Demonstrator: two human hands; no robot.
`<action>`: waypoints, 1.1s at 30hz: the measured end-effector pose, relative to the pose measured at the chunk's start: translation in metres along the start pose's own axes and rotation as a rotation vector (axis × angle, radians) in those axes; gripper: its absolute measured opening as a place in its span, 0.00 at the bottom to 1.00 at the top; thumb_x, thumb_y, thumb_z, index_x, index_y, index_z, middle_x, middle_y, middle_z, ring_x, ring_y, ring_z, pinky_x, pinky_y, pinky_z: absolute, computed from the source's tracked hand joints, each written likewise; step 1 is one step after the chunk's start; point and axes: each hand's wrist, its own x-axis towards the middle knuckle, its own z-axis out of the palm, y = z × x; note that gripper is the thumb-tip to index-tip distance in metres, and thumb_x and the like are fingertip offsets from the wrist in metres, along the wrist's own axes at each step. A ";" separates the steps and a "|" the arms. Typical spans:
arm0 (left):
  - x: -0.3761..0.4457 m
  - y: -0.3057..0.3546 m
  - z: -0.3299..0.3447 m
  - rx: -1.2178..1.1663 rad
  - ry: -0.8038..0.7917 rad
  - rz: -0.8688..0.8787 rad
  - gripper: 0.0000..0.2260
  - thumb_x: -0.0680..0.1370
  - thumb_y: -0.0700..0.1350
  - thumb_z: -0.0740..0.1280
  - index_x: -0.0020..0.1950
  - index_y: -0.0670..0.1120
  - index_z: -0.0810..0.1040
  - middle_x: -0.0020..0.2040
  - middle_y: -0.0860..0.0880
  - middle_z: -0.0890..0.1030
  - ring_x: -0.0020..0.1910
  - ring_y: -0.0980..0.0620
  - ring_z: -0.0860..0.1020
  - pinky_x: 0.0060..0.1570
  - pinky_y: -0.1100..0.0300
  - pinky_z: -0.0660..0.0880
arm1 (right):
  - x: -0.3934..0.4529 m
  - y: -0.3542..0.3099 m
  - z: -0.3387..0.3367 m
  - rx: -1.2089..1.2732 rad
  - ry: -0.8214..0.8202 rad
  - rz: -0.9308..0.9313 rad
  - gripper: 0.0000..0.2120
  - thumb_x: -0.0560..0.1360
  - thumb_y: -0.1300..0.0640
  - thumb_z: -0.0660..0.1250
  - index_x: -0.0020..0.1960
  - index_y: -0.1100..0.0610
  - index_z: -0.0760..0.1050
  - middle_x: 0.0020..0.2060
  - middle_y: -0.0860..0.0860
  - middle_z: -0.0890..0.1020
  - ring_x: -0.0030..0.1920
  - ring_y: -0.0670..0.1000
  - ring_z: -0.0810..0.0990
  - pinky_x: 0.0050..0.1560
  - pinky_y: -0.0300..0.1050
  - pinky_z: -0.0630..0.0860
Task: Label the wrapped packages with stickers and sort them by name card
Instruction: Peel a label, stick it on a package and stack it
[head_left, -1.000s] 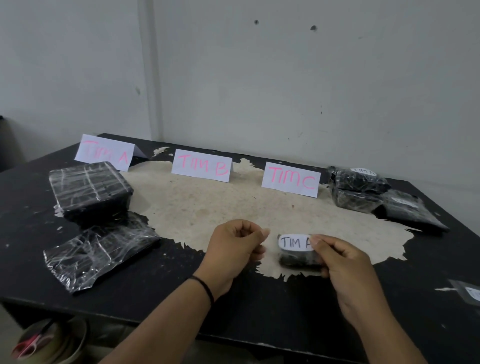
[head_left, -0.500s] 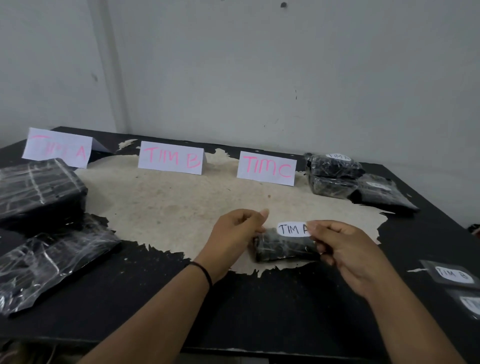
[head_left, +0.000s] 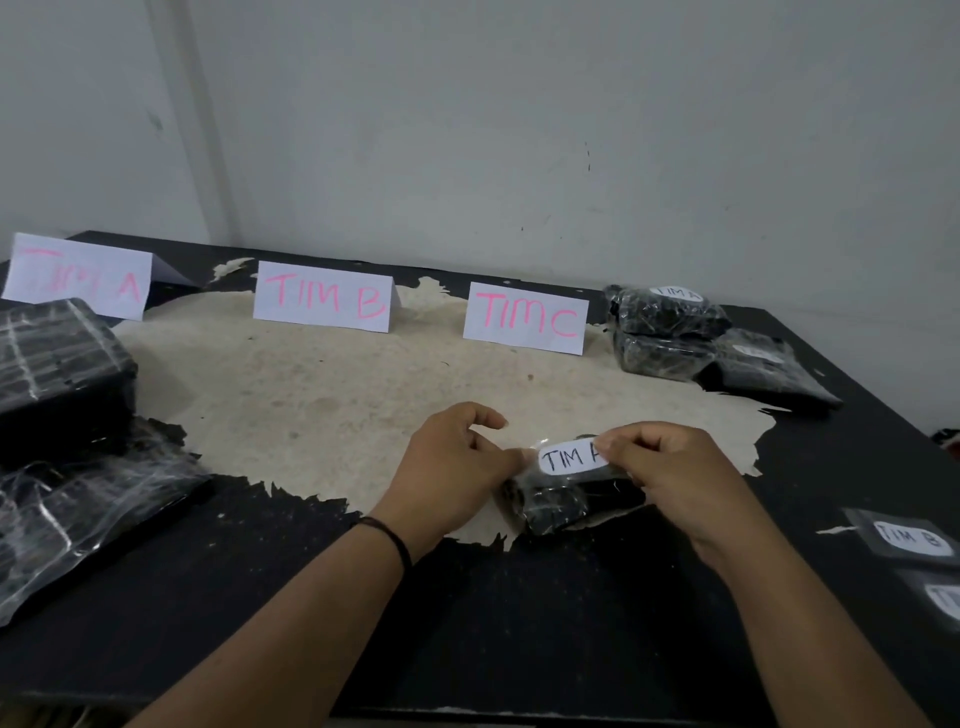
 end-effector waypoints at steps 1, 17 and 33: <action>-0.002 0.001 0.001 -0.002 0.010 0.000 0.14 0.70 0.49 0.75 0.51 0.50 0.76 0.32 0.51 0.79 0.26 0.59 0.73 0.24 0.71 0.68 | 0.001 -0.001 -0.001 -0.002 -0.005 -0.009 0.05 0.73 0.55 0.70 0.40 0.52 0.83 0.36 0.45 0.85 0.40 0.43 0.81 0.40 0.36 0.72; -0.009 0.002 -0.005 -0.011 -0.018 -0.043 0.15 0.70 0.46 0.75 0.53 0.49 0.75 0.39 0.41 0.83 0.36 0.45 0.80 0.42 0.46 0.79 | -0.017 0.007 0.010 -0.017 0.029 0.010 0.05 0.74 0.53 0.68 0.43 0.50 0.82 0.39 0.43 0.84 0.42 0.42 0.81 0.37 0.34 0.73; -0.004 -0.002 -0.001 0.126 -0.014 -0.005 0.17 0.70 0.47 0.74 0.55 0.51 0.73 0.37 0.47 0.82 0.37 0.50 0.81 0.37 0.56 0.80 | -0.016 0.010 0.013 -0.091 0.030 0.026 0.05 0.74 0.53 0.68 0.44 0.51 0.82 0.40 0.45 0.83 0.41 0.43 0.80 0.34 0.32 0.73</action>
